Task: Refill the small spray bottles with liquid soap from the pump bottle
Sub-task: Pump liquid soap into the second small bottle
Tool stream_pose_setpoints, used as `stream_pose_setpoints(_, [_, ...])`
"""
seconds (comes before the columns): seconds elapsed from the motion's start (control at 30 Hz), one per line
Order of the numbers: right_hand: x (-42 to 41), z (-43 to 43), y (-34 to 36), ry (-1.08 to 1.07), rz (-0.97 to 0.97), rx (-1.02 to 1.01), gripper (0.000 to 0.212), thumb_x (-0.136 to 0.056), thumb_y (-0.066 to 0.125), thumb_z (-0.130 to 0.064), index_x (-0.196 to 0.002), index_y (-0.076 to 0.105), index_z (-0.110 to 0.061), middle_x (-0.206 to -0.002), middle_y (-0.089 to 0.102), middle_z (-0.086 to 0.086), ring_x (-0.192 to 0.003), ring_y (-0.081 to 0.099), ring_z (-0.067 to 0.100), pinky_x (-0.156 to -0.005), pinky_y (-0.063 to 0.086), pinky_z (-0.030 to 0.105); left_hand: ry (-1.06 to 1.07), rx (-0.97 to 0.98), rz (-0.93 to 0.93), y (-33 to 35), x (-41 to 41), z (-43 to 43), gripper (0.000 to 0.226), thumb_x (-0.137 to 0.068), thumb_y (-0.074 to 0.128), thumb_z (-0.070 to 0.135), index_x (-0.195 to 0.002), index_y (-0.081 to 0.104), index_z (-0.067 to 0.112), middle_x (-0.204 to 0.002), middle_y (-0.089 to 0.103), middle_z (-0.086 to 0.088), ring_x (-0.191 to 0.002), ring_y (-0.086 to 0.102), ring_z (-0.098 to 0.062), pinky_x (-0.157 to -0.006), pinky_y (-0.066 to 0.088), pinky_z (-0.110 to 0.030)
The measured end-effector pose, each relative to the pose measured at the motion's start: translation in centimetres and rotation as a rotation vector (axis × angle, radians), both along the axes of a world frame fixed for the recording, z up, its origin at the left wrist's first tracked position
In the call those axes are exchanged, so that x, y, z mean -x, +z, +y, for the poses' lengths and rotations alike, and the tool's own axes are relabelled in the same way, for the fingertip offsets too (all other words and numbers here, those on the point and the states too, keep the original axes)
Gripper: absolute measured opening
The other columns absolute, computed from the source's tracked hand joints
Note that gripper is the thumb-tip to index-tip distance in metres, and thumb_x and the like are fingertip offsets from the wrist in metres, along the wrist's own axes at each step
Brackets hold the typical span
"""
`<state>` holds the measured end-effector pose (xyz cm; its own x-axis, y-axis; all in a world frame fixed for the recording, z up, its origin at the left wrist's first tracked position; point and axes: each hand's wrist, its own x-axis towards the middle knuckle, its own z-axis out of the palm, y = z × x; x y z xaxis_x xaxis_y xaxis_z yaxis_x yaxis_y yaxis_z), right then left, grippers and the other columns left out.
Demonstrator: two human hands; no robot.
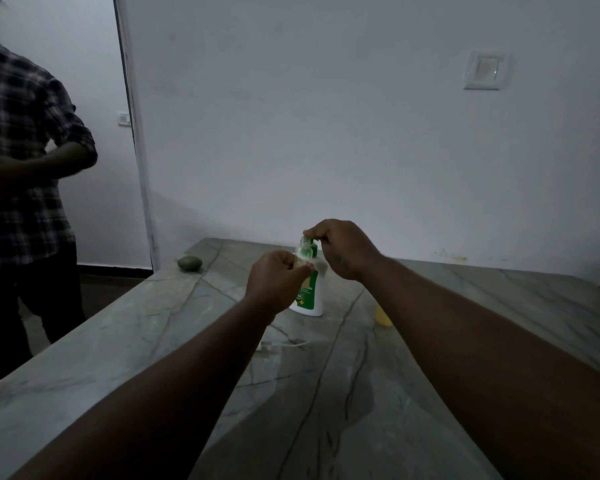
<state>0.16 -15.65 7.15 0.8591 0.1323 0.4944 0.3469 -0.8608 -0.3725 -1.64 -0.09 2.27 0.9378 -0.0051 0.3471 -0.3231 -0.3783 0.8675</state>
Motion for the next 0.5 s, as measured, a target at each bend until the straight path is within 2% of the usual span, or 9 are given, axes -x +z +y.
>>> stream_pose_setpoints(0.23, [-0.05,-0.24,0.77,0.008,-0.008,0.037,0.043,-0.1,0.045,-0.001,-0.136,0.066,-0.013,-0.144,0.062,0.009,-0.133,0.056,0.026,-0.112,0.045,0.041,-0.002,0.023,-0.009,0.55,-0.09,0.01,0.019,-0.091,0.076,0.027,-0.089,0.076,0.008,-0.085,0.078,-0.009,-0.082,0.076,-0.027,-0.084,0.062,-0.055])
stream_pose_setpoints(0.5, [0.1,0.09,0.0,0.005,-0.007,0.019,0.045,-0.097,0.047,0.003,-0.134,0.067,-0.01,-0.141,0.063,0.011,-0.132,0.057,0.026,-0.111,0.047,0.043,0.001,-0.018,0.001,-0.02,-0.28,-0.24,0.022,-0.092,0.076,0.031,-0.09,0.076,0.009,-0.084,0.078,-0.005,-0.08,0.076,-0.023,-0.078,0.061,-0.045])
